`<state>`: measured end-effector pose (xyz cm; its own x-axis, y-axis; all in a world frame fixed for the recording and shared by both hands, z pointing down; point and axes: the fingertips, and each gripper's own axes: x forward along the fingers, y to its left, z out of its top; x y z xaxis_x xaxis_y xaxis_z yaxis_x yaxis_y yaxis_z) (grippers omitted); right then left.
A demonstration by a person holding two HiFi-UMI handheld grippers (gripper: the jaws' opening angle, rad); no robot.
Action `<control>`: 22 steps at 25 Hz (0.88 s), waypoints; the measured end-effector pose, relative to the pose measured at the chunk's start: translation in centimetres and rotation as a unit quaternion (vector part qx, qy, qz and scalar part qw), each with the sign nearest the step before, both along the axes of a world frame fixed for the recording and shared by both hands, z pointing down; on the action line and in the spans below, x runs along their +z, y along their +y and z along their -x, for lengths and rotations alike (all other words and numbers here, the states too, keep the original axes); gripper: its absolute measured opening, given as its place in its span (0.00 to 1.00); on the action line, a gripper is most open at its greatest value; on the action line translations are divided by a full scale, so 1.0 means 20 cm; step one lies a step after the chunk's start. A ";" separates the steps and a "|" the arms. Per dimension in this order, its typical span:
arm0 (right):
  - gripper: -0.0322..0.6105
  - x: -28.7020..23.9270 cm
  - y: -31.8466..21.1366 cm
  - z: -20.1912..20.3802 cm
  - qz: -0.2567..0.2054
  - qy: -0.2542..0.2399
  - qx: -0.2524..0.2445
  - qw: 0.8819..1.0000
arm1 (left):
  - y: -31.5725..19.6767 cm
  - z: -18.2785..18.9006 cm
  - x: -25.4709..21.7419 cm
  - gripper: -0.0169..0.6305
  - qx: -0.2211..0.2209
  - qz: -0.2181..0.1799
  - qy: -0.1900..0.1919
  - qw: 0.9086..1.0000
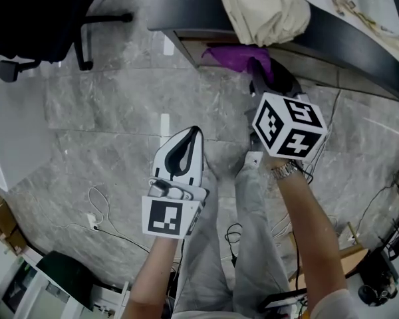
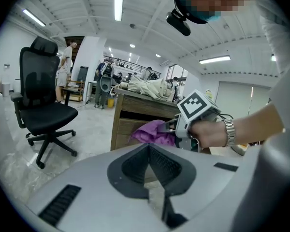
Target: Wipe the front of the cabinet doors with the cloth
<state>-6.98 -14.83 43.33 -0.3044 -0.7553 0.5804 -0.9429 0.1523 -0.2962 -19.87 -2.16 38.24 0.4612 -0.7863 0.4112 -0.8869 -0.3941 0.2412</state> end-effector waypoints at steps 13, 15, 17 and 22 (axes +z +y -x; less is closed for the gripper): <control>0.23 0.06 0.07 -0.87 0.030 0.029 0.062 0.997 | 0.06 -0.54 -0.07 0.04 0.004 0.004 0.004 1.000; 0.23 0.05 0.07 -0.94 0.029 0.035 0.057 0.997 | 0.05 -0.61 -0.09 0.04 -0.002 0.001 0.015 1.000; 0.23 0.06 0.08 -1.00 0.031 0.040 0.063 0.997 | 0.06 -0.67 -0.10 0.04 -0.002 0.000 0.024 1.000; 0.23 0.09 0.16 -1.10 0.041 0.021 0.126 0.991 | 0.08 -0.64 -0.03 0.04 0.013 0.005 0.032 0.999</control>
<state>15.01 -11.71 45.15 -0.0864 -0.7535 0.6517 -0.9595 -0.1131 -0.2579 -6.99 -0.59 37.55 0.5068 -0.7699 0.3877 -0.8591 -0.4139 0.3011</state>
